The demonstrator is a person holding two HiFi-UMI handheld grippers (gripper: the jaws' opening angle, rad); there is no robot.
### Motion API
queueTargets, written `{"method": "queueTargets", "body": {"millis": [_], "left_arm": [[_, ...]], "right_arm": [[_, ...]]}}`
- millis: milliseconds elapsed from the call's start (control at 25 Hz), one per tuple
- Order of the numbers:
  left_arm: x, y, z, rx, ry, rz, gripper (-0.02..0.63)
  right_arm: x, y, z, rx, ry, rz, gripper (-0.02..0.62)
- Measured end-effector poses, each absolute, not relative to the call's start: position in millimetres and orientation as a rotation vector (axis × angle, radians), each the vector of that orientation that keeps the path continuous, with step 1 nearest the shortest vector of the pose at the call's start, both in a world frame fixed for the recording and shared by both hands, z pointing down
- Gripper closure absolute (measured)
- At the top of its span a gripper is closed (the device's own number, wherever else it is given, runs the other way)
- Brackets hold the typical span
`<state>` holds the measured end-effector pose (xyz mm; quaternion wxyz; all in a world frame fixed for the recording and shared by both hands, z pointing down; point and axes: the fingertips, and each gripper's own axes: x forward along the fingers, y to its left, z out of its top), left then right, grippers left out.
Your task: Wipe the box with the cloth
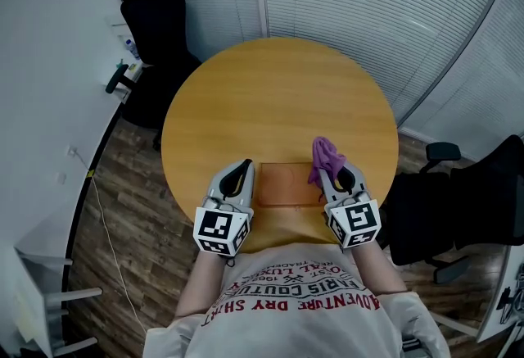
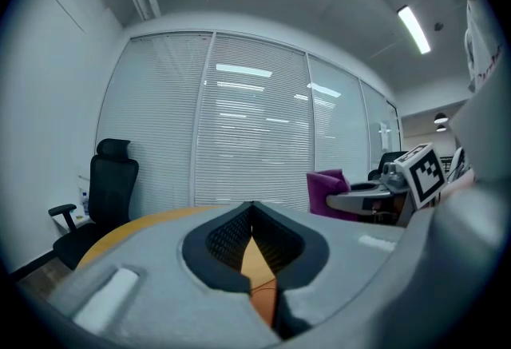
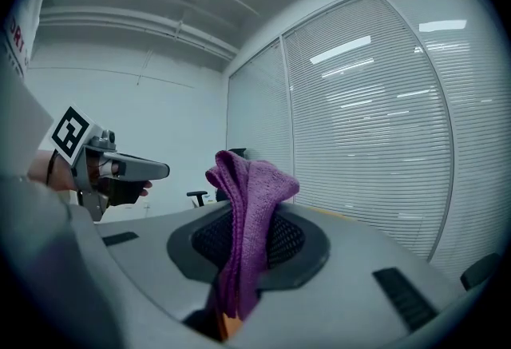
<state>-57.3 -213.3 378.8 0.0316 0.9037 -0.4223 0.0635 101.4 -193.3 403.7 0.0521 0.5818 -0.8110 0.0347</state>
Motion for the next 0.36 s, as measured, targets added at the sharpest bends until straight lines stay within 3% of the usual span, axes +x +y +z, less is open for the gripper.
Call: {"method": "queueTargets", "body": {"millis": [360], "left_arm": [[-66, -224, 380, 2.759, -1.327, 0.177, 0.597]], "right_arm": [[88, -203, 409, 1.696, -2.465, 0.078, 0.522]]}}
